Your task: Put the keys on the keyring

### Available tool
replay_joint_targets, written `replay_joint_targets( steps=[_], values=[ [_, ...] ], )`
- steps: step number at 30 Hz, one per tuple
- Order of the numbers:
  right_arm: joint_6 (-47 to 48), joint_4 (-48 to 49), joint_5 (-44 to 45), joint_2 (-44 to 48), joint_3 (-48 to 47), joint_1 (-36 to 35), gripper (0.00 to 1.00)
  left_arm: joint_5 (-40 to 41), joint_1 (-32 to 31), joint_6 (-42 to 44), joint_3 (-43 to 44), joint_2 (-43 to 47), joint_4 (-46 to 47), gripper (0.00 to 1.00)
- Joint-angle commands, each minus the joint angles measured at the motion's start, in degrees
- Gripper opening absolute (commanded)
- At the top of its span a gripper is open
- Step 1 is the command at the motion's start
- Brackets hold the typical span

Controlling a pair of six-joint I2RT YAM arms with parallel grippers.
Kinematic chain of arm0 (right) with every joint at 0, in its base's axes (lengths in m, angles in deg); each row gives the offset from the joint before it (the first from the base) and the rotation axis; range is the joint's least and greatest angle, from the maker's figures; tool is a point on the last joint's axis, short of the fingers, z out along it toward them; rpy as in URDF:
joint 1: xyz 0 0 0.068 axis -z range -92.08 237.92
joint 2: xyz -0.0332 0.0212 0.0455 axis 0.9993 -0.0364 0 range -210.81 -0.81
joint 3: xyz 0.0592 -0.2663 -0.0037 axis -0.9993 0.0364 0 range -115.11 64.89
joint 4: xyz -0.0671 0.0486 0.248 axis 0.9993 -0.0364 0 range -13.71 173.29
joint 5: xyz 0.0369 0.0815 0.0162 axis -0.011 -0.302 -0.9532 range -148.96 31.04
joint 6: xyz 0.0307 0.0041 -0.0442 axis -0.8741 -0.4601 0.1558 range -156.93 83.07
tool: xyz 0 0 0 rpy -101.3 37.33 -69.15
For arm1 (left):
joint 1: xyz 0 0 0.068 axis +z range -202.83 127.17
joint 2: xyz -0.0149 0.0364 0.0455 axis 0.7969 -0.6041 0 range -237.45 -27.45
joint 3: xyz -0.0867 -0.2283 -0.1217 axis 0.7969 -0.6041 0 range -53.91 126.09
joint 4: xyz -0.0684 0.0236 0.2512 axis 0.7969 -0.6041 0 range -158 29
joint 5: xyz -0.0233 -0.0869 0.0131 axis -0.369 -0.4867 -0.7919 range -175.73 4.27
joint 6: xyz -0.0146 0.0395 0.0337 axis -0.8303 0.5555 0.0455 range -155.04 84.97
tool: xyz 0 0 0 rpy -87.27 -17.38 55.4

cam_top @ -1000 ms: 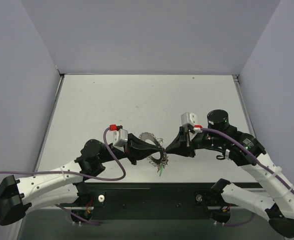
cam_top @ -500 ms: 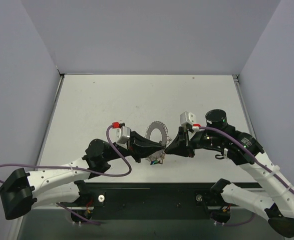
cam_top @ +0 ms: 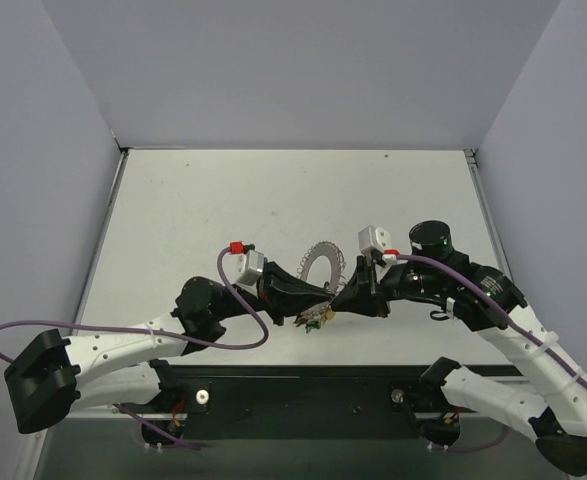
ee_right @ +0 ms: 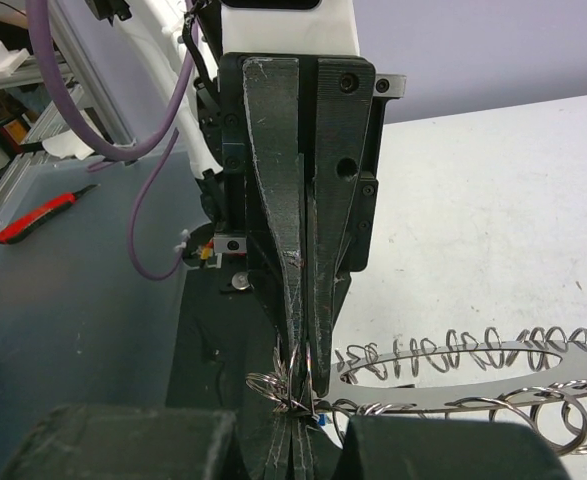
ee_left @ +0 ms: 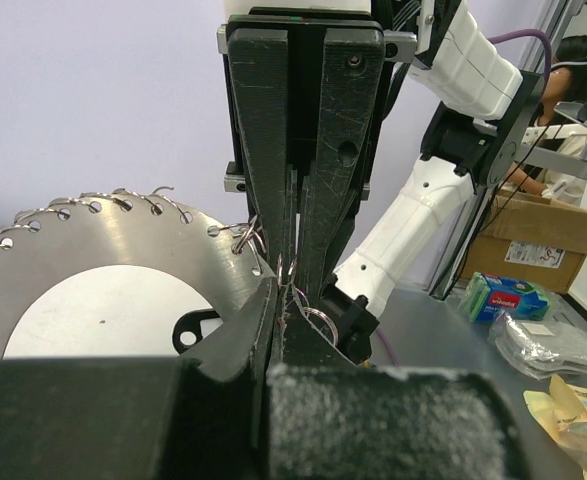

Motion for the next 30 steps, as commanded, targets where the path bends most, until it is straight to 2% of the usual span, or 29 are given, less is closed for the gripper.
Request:
replay_joint_targets(
  steps=[1,4,5,8,14,23,27,28,30],
  values=[
    [0.46,4.72,0.73,-0.24,0.27,0.10,0.05,-3.05,-0.74,-1.90,4.00,0.71,8.12,0.00],
    [0.81,4.72,2.83,2.39,0.36,0.10,0.19,-2.43,-0.74,-1.11,3.47,1.50,6.80,0.00],
    [0.89,4.81,3.80,3.01,0.27,0.10,0.26,-2.26,-0.74,-0.41,3.38,2.03,6.19,0.00],
    [0.98,5.07,4.77,5.29,0.10,0.10,0.37,-1.99,-0.74,0.56,2.94,2.91,3.64,0.00],
    [0.63,7.44,4.42,8.02,-0.17,0.10,0.47,-2.17,-0.74,1.26,2.06,4.05,0.91,0.00],
    [-0.25,10.17,1.44,6.53,0.01,0.10,0.47,-3.75,-0.83,0.56,1.97,3.79,0.73,0.00],
    [-1.65,11.83,-0.58,6.09,-0.08,0.10,0.35,-3.23,-0.74,0.82,1.71,4.14,0.65,0.00],
    [-1.83,12.01,-1.28,5.83,-0.17,0.10,0.28,-3.05,-0.74,0.91,1.71,4.14,0.65,0.00],
    [-2.18,12.10,-1.55,5.65,-0.17,0.10,0.26,-2.70,-0.74,1.09,1.53,4.14,0.56,0.00]
  ],
)
